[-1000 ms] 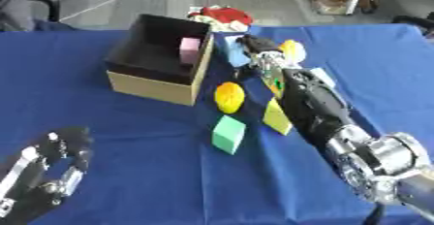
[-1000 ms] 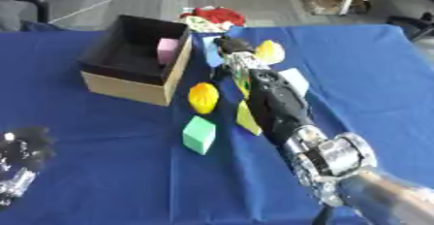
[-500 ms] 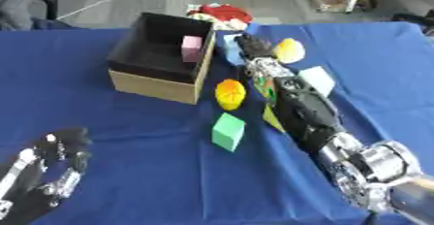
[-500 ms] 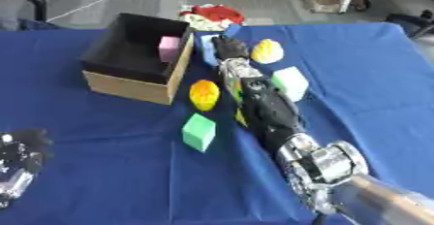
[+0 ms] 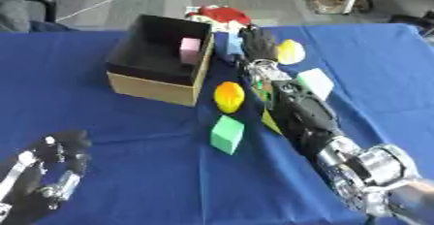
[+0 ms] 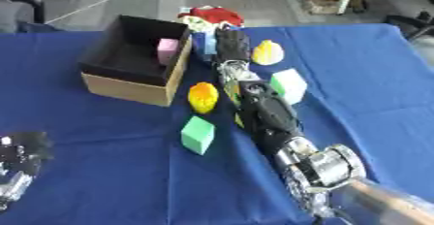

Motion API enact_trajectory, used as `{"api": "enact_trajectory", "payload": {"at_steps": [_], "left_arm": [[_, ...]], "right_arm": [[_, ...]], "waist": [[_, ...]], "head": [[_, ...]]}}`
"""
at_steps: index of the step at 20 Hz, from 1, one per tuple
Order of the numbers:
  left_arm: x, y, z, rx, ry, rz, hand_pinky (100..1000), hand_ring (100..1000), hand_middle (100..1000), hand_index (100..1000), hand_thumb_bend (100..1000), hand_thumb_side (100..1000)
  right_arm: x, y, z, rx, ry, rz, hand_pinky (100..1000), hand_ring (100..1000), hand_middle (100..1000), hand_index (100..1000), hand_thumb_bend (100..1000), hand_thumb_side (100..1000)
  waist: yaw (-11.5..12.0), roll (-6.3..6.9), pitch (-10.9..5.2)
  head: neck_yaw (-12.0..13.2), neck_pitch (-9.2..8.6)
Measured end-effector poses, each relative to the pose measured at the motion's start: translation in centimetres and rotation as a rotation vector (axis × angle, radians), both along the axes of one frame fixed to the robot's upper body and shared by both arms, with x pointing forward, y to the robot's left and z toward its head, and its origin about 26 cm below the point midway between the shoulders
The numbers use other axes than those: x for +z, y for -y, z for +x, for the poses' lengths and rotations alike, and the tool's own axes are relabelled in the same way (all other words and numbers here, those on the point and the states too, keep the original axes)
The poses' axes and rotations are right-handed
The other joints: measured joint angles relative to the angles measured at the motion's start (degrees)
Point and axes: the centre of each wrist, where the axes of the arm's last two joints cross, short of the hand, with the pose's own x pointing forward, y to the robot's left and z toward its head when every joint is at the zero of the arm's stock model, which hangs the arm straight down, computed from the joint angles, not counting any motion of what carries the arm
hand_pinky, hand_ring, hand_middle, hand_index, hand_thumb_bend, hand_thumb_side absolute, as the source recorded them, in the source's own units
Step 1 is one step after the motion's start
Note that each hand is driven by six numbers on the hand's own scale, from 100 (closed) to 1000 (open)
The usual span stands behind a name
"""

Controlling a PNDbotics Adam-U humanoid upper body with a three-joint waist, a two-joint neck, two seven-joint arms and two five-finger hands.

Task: Pick up objects on the table and place them in the box.

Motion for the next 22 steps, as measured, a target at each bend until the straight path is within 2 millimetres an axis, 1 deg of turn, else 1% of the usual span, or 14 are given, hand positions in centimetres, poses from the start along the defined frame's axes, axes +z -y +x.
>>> {"api": "enact_trajectory", "payload": {"at_steps": [1,2,3,5,7,9,10,11,14,17,19,20,21,22], "left_arm": [[0.0,0.0,0.0,0.000,0.000,0.000,729,625,655,813,176,421],[0.0,0.0,0.0,0.000,0.000,0.000,729,625,655,813,176,420],[0.0,0.0,0.0,0.000,0.000,0.000,729,624,655,813,176,420],[0.0,0.0,0.0,0.000,0.000,0.000,729,624,655,813,175,420],[0.0,0.0,0.0,0.000,0.000,0.000,730,624,655,813,174,421],[0.0,0.0,0.0,0.000,0.000,0.000,730,624,655,813,174,421],[0.0,0.0,0.0,0.000,0.000,0.000,730,624,655,813,174,421],[0.0,0.0,0.0,0.000,0.000,0.000,730,624,655,813,175,422],[0.0,0.0,0.0,0.000,0.000,0.000,730,624,655,813,174,422],[0.0,0.0,0.0,0.000,0.001,0.000,730,624,655,813,174,422],[0.1,0.0,0.0,-0.001,0.002,0.000,730,624,655,813,175,423],[0.1,0.0,0.0,-0.003,0.003,0.000,730,624,655,813,175,424],[0.1,0.0,0.1,-0.004,0.004,0.001,730,624,655,813,174,424],[0.2,0.1,0.1,-0.005,0.006,0.001,730,624,655,813,173,424]], "right_arm": [[0.3,-0.1,0.1,0.004,0.019,0.009,470,435,217,366,277,100],[0.9,-0.2,0.2,0.010,0.042,0.017,471,437,219,370,185,100],[1.6,-0.3,0.4,0.018,0.068,0.025,472,438,219,373,275,100],[3.4,-0.4,0.7,0.039,0.122,0.032,472,438,219,377,269,100],[5.2,-0.6,0.9,0.074,0.172,0.034,476,439,220,386,253,100],[7.0,-1.4,1.1,0.135,0.212,0.043,481,440,221,391,223,100],[7.7,-1.9,1.1,0.174,0.220,0.048,501,452,232,409,179,100],[8.3,-2.4,1.0,0.221,0.216,0.057,524,467,250,426,166,100],[9.5,-4.5,0.8,0.381,0.151,0.088,549,485,270,453,145,100],[9.9,-6.9,0.4,0.533,0.059,0.093,577,512,302,488,165,100],[9.9,-8.5,0.1,0.617,0.005,0.075,606,547,346,529,217,100],[9.8,-9.3,-0.1,0.661,-0.021,0.056,643,594,424,592,288,100],[9.7,-10.0,-0.3,0.695,-0.043,0.028,659,614,458,621,310,100],[9.7,-10.6,-0.4,0.728,-0.067,-0.013,707,688,553,711,416,100]], "waist": [[-0.02,0.00,0.00],[-0.08,0.00,0.00],[-0.18,0.00,0.00],[-0.34,0.00,0.00],[-0.41,0.00,0.00],[-0.52,0.00,0.00],[-0.53,0.00,0.00],[-0.53,0.00,0.00],[-0.45,0.00,0.00],[-0.16,0.00,0.00],[0.04,0.00,0.00],[0.07,0.00,0.00],[0.12,0.00,0.00],[0.20,0.00,0.00]], "head": [[0.00,-0.01],[0.00,-0.02],[0.00,-0.05],[0.01,-0.19],[0.05,-0.25],[0.07,-0.40],[0.07,-0.42],[0.07,-0.42],[-0.06,-0.42],[-0.40,-0.42],[-0.66,-0.43],[-0.73,-0.43],[-0.78,-0.44],[-0.86,-0.45]]}}
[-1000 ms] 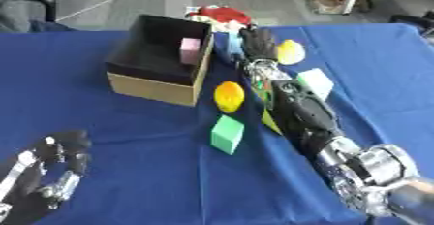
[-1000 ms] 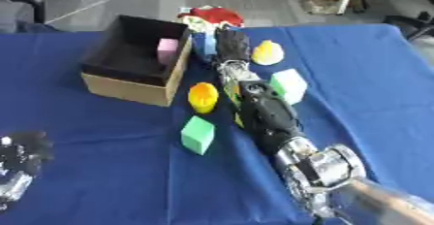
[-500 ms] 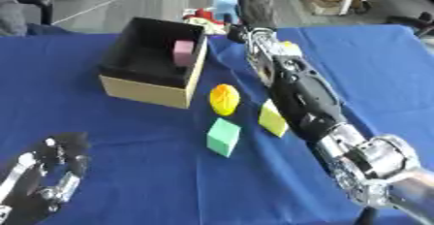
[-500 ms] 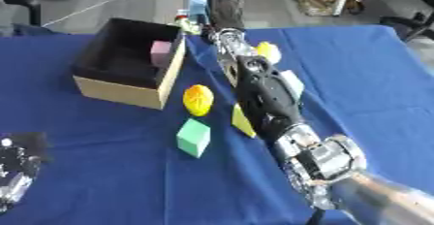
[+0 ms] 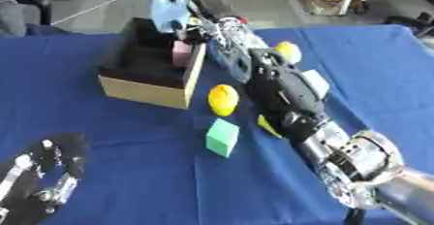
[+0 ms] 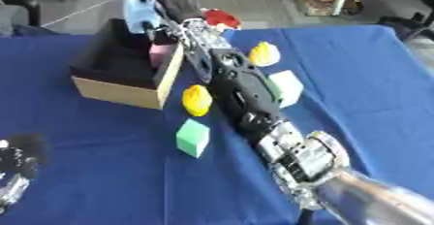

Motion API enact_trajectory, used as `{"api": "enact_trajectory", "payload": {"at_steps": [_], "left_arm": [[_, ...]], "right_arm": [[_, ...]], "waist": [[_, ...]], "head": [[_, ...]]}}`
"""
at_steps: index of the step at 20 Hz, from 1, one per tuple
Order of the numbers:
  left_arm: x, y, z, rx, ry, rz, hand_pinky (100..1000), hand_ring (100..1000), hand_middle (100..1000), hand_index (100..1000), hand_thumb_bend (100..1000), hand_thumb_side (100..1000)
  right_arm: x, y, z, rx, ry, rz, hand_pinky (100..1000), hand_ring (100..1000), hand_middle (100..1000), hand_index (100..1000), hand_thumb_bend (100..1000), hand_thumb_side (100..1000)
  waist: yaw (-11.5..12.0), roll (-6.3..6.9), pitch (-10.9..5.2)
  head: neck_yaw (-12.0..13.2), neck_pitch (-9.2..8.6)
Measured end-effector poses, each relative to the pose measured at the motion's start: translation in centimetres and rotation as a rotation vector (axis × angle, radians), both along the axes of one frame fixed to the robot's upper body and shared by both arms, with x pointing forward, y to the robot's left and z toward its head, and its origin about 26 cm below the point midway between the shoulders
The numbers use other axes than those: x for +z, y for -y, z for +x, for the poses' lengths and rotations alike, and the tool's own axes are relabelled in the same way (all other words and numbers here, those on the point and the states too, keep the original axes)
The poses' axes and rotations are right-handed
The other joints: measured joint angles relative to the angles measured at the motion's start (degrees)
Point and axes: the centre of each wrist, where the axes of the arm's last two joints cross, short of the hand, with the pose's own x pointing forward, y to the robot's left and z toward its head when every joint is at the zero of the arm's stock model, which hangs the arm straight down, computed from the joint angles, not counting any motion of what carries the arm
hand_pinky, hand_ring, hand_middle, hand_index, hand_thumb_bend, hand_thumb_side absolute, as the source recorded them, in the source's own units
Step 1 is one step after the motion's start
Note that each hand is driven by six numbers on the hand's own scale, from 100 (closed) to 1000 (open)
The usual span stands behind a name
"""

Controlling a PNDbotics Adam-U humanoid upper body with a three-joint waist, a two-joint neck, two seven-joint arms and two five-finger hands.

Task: Pick up objects on the table and place them in the box.

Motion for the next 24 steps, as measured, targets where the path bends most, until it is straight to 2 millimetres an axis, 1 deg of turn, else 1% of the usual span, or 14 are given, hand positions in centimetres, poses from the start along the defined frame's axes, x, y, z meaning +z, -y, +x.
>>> {"api": "enact_trajectory", "payload": {"at_steps": [1,2,3,4,6,8,12,13,14,16,17,19,22,24], "left_arm": [[0.0,0.0,0.0,-0.001,0.001,0.000,730,624,655,813,173,425],[0.1,0.0,0.0,-0.001,0.002,0.000,730,623,655,813,174,425],[0.1,0.0,0.0,-0.001,0.002,0.000,730,623,655,813,174,425],[0.1,0.0,0.0,-0.001,0.002,0.000,730,623,655,814,174,426],[0.1,0.0,0.0,-0.001,0.001,0.000,730,623,655,814,173,427],[0.1,0.0,0.0,-0.001,0.001,0.001,730,623,655,814,173,427],[0.0,0.0,0.0,-0.001,0.000,0.001,731,623,654,814,174,427],[0.0,0.0,0.0,-0.001,0.000,0.001,731,623,655,814,174,427],[0.0,0.0,0.0,-0.001,-0.001,0.000,731,623,655,814,174,427],[0.0,0.0,0.0,0.001,-0.001,0.000,731,623,655,814,174,427],[0.0,0.0,0.0,0.002,-0.003,0.001,731,622,655,814,174,428],[-0.2,-0.1,-0.1,0.008,-0.007,0.001,731,622,656,814,174,429],[-0.2,-0.3,-0.1,0.019,-0.008,0.004,731,622,656,814,173,430],[-0.3,-0.4,-0.2,0.022,-0.009,0.009,731,622,656,814,172,429]], "right_arm": [[0.0,-0.5,-0.2,0.027,-0.002,-0.050,722,715,609,748,429,147],[-0.1,-0.9,-0.3,0.046,0.002,-0.104,758,773,750,837,446,233],[-0.1,-1.2,-0.4,0.055,0.014,-0.160,764,784,774,852,449,246],[0.0,-1.4,-0.5,0.055,0.034,-0.217,782,810,834,900,454,268],[0.2,-1.4,-0.6,0.044,0.086,-0.309,802,839,901,935,458,286],[0.4,-1.4,-0.6,0.030,0.140,-0.378,811,844,918,945,458,277],[1.1,-0.4,-0.4,-0.009,0.182,-0.387,812,816,895,955,443,186],[1.4,0.2,-0.3,-0.028,0.180,-0.365,812,806,887,960,442,164],[1.7,1.1,-0.1,-0.053,0.173,-0.332,810,789,871,966,394,148],[2.7,3.0,0.3,-0.118,0.144,-0.239,811,776,859,972,307,154],[3.0,4.2,0.5,-0.154,0.122,-0.186,812,774,860,976,269,160],[3.9,6.9,0.7,-0.227,0.075,-0.086,817,778,868,980,231,164],[4.8,11.1,0.8,-0.331,0.015,0.019,818,778,871,985,171,209],[4.5,13.6,0.7,-0.408,-0.031,0.068,815,774,871,988,137,254]], "waist": [[0.13,0.00,0.00],[0.18,0.00,0.00],[0.18,0.00,0.00],[0.18,0.00,0.00],[0.14,0.00,0.00],[-0.04,0.00,0.00],[-0.44,-0.02,0.00],[-0.65,-0.02,0.00],[-0.85,-0.02,0.00],[-1.23,-0.03,0.00],[-1.49,-0.03,0.00],[-2.12,-0.11,0.00],[-3.01,-0.54,0.00],[-3.37,-0.56,0.00]], "head": [[-0.10,-0.01],[-0.15,-0.02],[-0.21,-0.04],[-0.27,-0.04],[-0.29,-0.06],[-0.29,-0.09],[-0.35,-0.28],[-0.35,-0.31],[-0.35,-0.41],[-0.32,-0.48],[-0.26,-0.48],[0.04,-0.48],[0.77,-0.48],[1.22,-0.48]]}}
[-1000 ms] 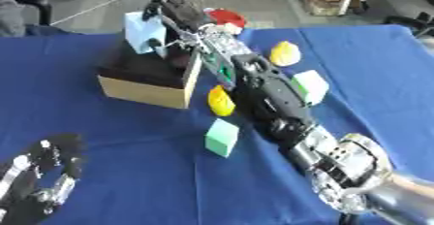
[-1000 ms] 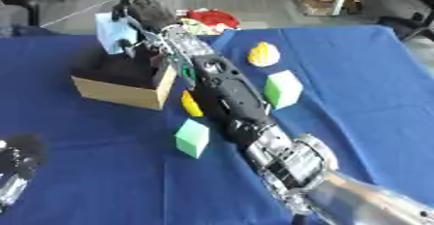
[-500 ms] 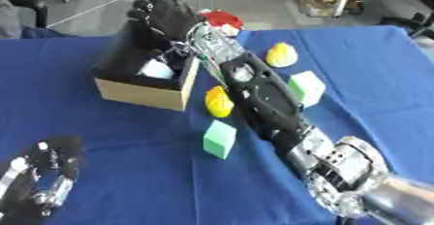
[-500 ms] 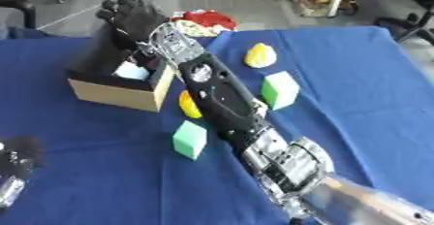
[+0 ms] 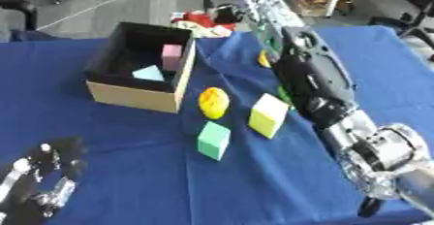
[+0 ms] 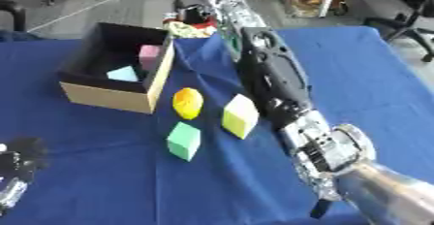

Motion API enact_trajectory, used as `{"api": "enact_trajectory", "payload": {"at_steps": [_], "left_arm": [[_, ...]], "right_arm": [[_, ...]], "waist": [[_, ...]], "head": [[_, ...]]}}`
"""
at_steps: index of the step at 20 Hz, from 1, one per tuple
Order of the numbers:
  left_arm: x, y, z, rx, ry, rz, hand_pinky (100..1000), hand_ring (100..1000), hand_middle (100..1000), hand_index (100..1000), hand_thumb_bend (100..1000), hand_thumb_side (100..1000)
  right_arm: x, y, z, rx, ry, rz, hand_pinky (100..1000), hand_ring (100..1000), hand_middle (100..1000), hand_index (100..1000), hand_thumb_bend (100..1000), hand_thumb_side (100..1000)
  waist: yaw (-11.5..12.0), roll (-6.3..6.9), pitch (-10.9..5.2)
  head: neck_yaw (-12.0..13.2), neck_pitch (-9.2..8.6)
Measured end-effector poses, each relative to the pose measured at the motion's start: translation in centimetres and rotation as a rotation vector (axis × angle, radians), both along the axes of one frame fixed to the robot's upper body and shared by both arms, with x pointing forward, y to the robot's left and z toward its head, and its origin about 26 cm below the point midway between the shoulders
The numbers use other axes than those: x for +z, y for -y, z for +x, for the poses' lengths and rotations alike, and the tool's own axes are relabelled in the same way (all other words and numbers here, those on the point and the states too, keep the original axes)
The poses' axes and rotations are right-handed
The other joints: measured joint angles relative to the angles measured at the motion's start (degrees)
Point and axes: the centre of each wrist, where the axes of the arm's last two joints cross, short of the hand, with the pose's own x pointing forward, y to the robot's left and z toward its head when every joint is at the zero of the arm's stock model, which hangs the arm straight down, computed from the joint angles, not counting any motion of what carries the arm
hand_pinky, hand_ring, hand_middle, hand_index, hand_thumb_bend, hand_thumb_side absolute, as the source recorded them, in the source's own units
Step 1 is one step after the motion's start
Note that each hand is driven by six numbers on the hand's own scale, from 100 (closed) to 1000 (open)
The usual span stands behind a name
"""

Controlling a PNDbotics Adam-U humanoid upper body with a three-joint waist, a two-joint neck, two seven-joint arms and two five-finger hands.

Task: Pick up objects on the table and place them in the box.

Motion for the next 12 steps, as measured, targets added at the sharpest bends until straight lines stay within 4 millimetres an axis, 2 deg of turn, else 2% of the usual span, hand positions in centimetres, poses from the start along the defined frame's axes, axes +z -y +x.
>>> {"api": "enact_trajectory", "payload": {"at_steps": [3,4,5,8,12], "left_arm": [[0.0,-0.1,0.0,0.003,0.000,0.004,731,622,657,814,172,429],[0.0,-0.1,0.0,0.004,0.000,0.004,731,622,657,814,172,429],[0.0,-0.2,0.0,0.006,0.000,0.004,731,621,657,814,172,428],[0.0,-0.3,0.0,0.011,0.001,0.002,731,621,657,814,172,428],[0.0,-0.3,0.0,0.012,0.001,0.002,731,621,657,814,172,427]], "right_arm": [[-1.8,3.2,0.1,-0.141,-0.076,0.075,812,768,870,991,100,334],[-2.8,4.1,0.1,-0.192,-0.106,0.102,810,768,865,991,147,100],[-4.0,4.9,0.1,-0.243,-0.138,0.126,811,770,874,991,100,389],[-7.6,6.6,-0.1,-0.365,-0.231,0.181,811,777,878,989,100,421],[-11.1,7.5,-0.5,-0.460,-0.318,0.196,812,786,886,987,122,446]], "waist": [[-0.06,0.00,0.00],[-0.06,0.00,-0.01],[-0.05,0.00,-0.01],[0.05,0.00,-0.01],[0.29,0.02,-0.01]], "head": [[0.41,0.00],[0.48,0.00],[0.51,0.01],[0.54,0.01],[0.60,0.01]]}}
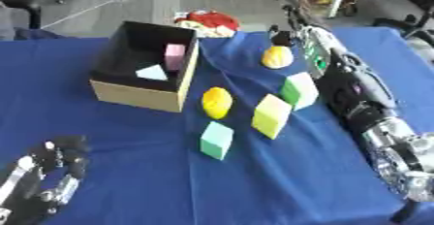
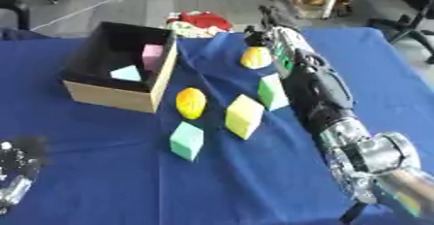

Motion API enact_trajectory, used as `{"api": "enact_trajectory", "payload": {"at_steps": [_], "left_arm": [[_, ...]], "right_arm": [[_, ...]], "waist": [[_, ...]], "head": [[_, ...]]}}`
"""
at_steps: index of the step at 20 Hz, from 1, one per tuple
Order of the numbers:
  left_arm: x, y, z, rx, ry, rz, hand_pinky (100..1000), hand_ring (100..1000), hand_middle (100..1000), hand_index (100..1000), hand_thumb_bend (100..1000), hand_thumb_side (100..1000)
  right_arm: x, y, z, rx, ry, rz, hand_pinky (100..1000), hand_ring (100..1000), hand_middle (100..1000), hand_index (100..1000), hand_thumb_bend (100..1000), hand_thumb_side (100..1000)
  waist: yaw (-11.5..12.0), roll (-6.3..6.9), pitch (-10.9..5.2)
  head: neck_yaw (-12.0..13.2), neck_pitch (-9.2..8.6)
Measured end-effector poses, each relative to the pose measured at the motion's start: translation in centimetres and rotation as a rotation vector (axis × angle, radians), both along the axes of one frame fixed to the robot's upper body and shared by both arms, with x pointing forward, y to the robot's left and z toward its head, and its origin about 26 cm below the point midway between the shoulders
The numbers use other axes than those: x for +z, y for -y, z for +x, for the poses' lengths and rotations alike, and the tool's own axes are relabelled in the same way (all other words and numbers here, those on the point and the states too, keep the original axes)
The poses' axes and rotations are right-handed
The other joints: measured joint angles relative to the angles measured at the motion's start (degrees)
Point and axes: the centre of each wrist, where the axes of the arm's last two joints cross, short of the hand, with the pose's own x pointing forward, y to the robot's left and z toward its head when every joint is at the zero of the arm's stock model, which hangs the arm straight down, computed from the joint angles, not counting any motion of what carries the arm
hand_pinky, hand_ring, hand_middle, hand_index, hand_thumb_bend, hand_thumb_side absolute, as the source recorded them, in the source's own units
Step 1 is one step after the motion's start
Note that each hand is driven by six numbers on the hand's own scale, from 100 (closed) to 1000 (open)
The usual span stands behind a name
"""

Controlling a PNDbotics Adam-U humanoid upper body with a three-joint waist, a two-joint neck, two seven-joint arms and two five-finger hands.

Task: Pick up objects on the table and place them in the box.

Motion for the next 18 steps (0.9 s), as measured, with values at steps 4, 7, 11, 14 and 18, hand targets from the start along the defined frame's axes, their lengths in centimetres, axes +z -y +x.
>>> {"api": "enact_trajectory", "payload": {"at_steps": [4,7,11,14,18], "left_arm": [[0.0,0.0,0.0,0.000,0.000,0.000,731,620,657,813,173,427],[0.0,0.0,0.0,0.000,0.000,-0.001,731,620,657,813,171,427],[0.1,0.0,0.1,-0.002,0.003,-0.001,732,620,657,813,169,427],[0.2,0.1,0.2,-0.004,0.008,-0.002,732,620,656,813,169,427],[0.4,0.1,0.2,-0.006,0.012,-0.002,732,620,656,813,167,428]], "right_arm": [[-2.0,0.4,-0.5,-0.043,-0.056,-0.003,811,789,885,987,125,473],[-2.9,0.5,-0.7,-0.051,-0.082,-0.007,811,796,879,976,143,484],[-3.4,0.2,-0.8,-0.034,-0.109,-0.022,802,783,819,924,146,387],[-3.4,0.1,-0.8,-0.032,-0.112,-0.044,777,740,703,822,142,202],[-3.6,-0.7,-0.7,-0.054,-0.072,-0.097,732,630,464,624,166,100]], "waist": [[0.62,0.01,0.00],[0.95,0.08,0.00],[1.26,0.24,0.16],[1.55,0.37,0.32],[1.70,0.62,0.63]], "head": [[-0.18,-0.01],[-0.49,-0.05],[-0.91,-0.11],[-1.18,-0.50],[-1.59,-0.87]]}}
